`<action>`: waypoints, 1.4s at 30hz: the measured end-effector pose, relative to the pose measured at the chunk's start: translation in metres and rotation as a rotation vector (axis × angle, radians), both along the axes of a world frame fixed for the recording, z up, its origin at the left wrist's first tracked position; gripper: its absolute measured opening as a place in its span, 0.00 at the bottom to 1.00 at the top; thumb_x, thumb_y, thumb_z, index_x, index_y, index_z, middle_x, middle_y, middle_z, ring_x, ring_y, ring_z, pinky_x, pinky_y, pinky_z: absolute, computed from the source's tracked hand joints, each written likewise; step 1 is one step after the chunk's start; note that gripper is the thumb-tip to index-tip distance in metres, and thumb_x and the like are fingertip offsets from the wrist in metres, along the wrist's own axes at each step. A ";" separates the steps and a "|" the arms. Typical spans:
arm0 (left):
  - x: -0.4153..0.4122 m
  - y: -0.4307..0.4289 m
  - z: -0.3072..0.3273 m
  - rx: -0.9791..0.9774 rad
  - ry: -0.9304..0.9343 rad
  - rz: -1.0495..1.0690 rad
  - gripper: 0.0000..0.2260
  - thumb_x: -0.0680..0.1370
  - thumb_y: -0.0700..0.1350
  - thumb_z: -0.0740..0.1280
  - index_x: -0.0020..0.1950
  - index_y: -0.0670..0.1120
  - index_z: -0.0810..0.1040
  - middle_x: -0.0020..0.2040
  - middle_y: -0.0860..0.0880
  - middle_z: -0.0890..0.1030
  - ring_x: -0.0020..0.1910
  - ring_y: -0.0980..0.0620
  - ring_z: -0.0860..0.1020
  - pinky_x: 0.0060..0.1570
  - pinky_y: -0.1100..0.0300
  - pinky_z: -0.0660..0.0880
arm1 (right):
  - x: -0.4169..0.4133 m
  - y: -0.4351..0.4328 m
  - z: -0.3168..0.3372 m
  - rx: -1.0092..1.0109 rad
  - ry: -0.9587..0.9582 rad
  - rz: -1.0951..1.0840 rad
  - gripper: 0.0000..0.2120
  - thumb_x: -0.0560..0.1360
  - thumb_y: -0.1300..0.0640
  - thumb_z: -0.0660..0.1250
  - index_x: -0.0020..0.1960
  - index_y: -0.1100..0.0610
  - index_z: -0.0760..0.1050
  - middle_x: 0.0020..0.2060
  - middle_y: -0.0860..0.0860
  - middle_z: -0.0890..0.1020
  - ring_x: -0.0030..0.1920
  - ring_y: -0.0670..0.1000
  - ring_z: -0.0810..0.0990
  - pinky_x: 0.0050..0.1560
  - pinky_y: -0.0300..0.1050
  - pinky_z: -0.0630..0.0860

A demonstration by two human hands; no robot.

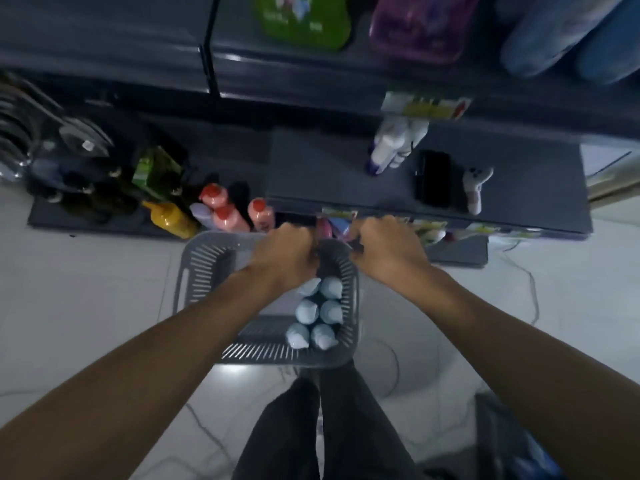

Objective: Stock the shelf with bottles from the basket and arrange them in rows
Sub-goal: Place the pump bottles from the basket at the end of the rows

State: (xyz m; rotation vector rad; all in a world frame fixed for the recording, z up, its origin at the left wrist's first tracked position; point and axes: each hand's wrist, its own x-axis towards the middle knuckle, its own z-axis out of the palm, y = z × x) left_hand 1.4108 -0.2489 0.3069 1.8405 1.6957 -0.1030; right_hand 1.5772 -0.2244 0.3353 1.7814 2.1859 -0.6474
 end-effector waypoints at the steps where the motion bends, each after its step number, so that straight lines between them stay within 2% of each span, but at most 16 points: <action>1: -0.001 -0.005 -0.014 -0.017 -0.013 0.012 0.12 0.75 0.45 0.64 0.57 0.48 0.81 0.52 0.43 0.84 0.52 0.38 0.82 0.50 0.46 0.80 | -0.002 -0.004 -0.014 -0.026 0.004 -0.001 0.12 0.74 0.52 0.68 0.57 0.51 0.79 0.53 0.56 0.82 0.53 0.62 0.81 0.48 0.51 0.79; 5: 0.001 -0.023 -0.067 -0.066 0.002 0.031 0.15 0.76 0.46 0.67 0.62 0.47 0.80 0.57 0.43 0.82 0.55 0.39 0.80 0.55 0.48 0.79 | -0.008 -0.023 -0.067 -0.069 0.019 -0.004 0.13 0.74 0.55 0.67 0.58 0.53 0.77 0.52 0.57 0.82 0.51 0.64 0.81 0.48 0.53 0.79; 10: 0.008 -0.036 -0.114 -0.021 0.063 0.009 0.18 0.77 0.47 0.69 0.66 0.45 0.76 0.61 0.44 0.77 0.55 0.39 0.79 0.48 0.50 0.75 | -0.013 -0.042 -0.122 -0.120 0.006 -0.010 0.12 0.75 0.56 0.69 0.58 0.55 0.78 0.51 0.58 0.82 0.51 0.63 0.81 0.47 0.51 0.77; 15: 0.019 -0.042 -0.140 0.025 0.082 0.012 0.19 0.77 0.45 0.69 0.67 0.45 0.74 0.60 0.43 0.75 0.54 0.38 0.79 0.48 0.48 0.76 | -0.020 -0.055 -0.153 -0.084 -0.048 0.001 0.07 0.76 0.62 0.67 0.53 0.60 0.79 0.49 0.59 0.82 0.47 0.64 0.82 0.39 0.48 0.70; 20: 0.025 -0.044 -0.152 0.016 0.137 0.035 0.17 0.78 0.43 0.69 0.66 0.45 0.75 0.61 0.43 0.76 0.53 0.38 0.79 0.49 0.47 0.76 | -0.024 -0.063 -0.172 -0.060 -0.084 0.053 0.08 0.77 0.65 0.62 0.52 0.61 0.79 0.50 0.59 0.80 0.46 0.64 0.83 0.38 0.48 0.69; 24: 0.025 -0.046 -0.156 0.018 0.209 0.035 0.14 0.79 0.42 0.69 0.65 0.45 0.76 0.60 0.44 0.77 0.52 0.40 0.80 0.48 0.50 0.76 | -0.024 -0.063 -0.179 -0.021 -0.096 0.072 0.08 0.77 0.66 0.63 0.52 0.62 0.80 0.50 0.60 0.80 0.46 0.64 0.83 0.37 0.49 0.69; 32: 0.024 -0.042 -0.157 0.032 0.252 0.006 0.11 0.79 0.42 0.68 0.61 0.44 0.80 0.56 0.44 0.78 0.52 0.40 0.81 0.48 0.51 0.75 | -0.023 -0.063 -0.178 0.030 -0.036 -0.002 0.05 0.75 0.65 0.64 0.46 0.60 0.79 0.44 0.59 0.82 0.41 0.63 0.82 0.35 0.48 0.71; 35: 0.021 -0.038 -0.146 0.046 0.242 0.036 0.09 0.76 0.41 0.69 0.56 0.42 0.79 0.52 0.42 0.78 0.49 0.37 0.80 0.43 0.49 0.73 | -0.023 -0.060 -0.167 0.041 -0.034 -0.038 0.04 0.75 0.64 0.67 0.48 0.60 0.80 0.45 0.58 0.82 0.42 0.61 0.83 0.38 0.49 0.77; 37: 0.020 -0.035 -0.133 0.081 0.246 0.041 0.08 0.77 0.41 0.69 0.55 0.42 0.79 0.51 0.42 0.79 0.48 0.37 0.80 0.40 0.51 0.70 | -0.022 -0.057 -0.157 0.045 -0.040 -0.048 0.04 0.75 0.63 0.68 0.50 0.59 0.80 0.45 0.57 0.83 0.43 0.60 0.83 0.39 0.49 0.78; 42: 0.018 -0.025 -0.088 0.097 0.271 0.001 0.09 0.77 0.43 0.71 0.56 0.44 0.80 0.54 0.42 0.80 0.52 0.38 0.81 0.45 0.50 0.75 | -0.019 -0.048 -0.114 0.083 -0.016 -0.021 0.09 0.74 0.60 0.70 0.54 0.58 0.79 0.49 0.56 0.82 0.48 0.60 0.82 0.44 0.49 0.77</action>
